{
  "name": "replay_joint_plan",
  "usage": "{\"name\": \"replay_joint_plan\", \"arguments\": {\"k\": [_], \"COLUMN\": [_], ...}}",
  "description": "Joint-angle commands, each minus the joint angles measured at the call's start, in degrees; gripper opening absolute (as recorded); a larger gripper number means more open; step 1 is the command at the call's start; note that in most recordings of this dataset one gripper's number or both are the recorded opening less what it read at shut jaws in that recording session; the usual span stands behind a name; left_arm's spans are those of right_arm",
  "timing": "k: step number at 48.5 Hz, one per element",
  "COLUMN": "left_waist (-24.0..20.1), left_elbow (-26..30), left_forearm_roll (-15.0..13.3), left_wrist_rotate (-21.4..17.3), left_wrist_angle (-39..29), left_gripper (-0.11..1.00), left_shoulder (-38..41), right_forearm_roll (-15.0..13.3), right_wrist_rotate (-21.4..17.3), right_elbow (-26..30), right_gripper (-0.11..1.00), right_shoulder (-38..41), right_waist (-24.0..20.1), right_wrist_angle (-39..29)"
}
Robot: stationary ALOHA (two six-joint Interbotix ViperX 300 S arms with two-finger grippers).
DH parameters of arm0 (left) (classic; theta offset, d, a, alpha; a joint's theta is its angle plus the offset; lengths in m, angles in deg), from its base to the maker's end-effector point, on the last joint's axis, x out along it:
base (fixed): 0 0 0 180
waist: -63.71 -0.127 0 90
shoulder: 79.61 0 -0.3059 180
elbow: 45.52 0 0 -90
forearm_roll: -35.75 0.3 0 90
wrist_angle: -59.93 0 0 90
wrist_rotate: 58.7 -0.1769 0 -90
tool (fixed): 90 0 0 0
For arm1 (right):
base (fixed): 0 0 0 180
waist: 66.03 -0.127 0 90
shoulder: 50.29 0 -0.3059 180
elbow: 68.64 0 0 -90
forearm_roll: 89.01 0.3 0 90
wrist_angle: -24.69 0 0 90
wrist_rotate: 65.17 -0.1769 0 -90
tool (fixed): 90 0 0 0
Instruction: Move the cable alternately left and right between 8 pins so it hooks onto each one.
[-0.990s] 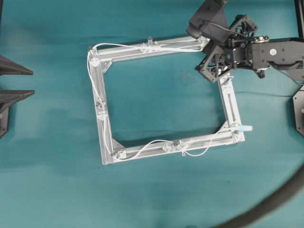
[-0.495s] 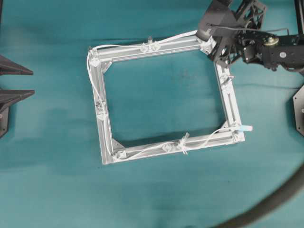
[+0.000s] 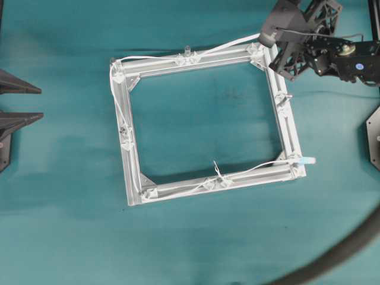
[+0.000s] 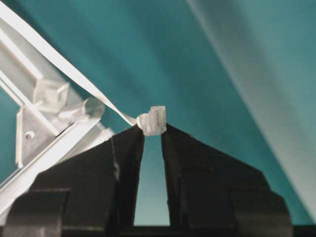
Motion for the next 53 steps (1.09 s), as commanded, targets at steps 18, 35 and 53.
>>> {"name": "replay_joint_plan", "arguments": {"k": [18,35,53], "left_waist": [0.0,0.0,0.0], "left_elbow": [0.6,0.6,0.6], "left_forearm_roll": [0.1,0.1,0.1], "left_wrist_rotate": [-0.2,-0.2,-0.2], "left_wrist_angle": [0.3,0.3,0.3], "left_gripper": [0.71,0.71,0.71], "left_shoulder": [0.4,0.4,0.4], "right_forearm_roll": [-5.1,1.6,21.1], "right_wrist_rotate": [-5.1,-14.2,-17.0], "right_elbow": [0.0,-2.4,-3.5], "right_gripper": [0.15,0.15,0.1], "right_shoulder": [1.3,-1.0,-1.7], "right_waist": [1.6,1.0,0.9], "right_wrist_angle": [4.1,7.3,13.7]}}
